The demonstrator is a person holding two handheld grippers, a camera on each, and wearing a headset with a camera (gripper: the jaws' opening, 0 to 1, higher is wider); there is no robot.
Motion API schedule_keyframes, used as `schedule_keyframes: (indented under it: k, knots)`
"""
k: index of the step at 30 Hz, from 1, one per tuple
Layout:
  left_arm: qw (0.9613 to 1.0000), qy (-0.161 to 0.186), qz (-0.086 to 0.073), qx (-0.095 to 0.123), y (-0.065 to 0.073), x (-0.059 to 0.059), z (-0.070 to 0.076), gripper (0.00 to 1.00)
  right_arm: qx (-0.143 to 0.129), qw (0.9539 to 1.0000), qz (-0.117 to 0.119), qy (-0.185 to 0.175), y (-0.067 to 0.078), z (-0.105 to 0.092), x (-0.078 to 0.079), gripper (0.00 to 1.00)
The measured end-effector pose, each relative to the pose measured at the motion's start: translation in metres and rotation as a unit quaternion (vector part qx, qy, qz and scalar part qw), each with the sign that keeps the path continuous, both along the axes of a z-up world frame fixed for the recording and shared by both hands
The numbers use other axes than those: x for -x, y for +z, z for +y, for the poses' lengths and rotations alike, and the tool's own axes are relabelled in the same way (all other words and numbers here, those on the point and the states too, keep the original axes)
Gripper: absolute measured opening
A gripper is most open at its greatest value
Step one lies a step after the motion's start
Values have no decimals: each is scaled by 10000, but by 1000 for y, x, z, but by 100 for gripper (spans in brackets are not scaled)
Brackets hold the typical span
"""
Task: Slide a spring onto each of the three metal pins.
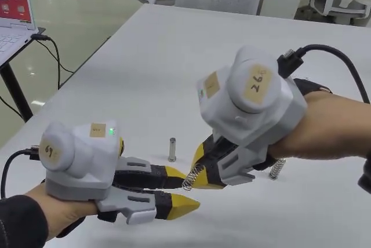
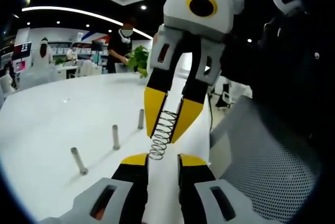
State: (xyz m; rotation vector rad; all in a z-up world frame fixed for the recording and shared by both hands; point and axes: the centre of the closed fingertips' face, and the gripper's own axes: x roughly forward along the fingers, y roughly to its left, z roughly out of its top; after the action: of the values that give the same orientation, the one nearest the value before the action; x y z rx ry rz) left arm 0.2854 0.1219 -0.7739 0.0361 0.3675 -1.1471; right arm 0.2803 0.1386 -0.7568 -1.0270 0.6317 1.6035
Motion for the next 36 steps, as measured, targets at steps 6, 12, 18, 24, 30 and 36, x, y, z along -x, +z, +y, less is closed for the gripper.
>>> schedule_keyframes:
  k: [6,12,18,24,30,36]
  knots:
    - [10000,35,-1,-2,0,-1,1,17,60,9999,-76,-104,2,-9,-8,8]
    - [9999,120,1,23,1,-3,4,19,139,9995,-137,-238,4,-21,-18,8]
    - [9997,228,29,42,2,-6,7,23,252,9989,-180,-355,3,-32,-25,8]
    - [9992,398,29,79,4,-10,13,27,303,9983,-208,-456,4,-39,-32,8]
    - [9984,566,-41,78,7,-13,20,30,375,9975,-277,-527,4,-45,-39,8]
    - [9970,765,-100,66,10,-17,30,32,405,9969,-308,-600,5,-49,-45,8]
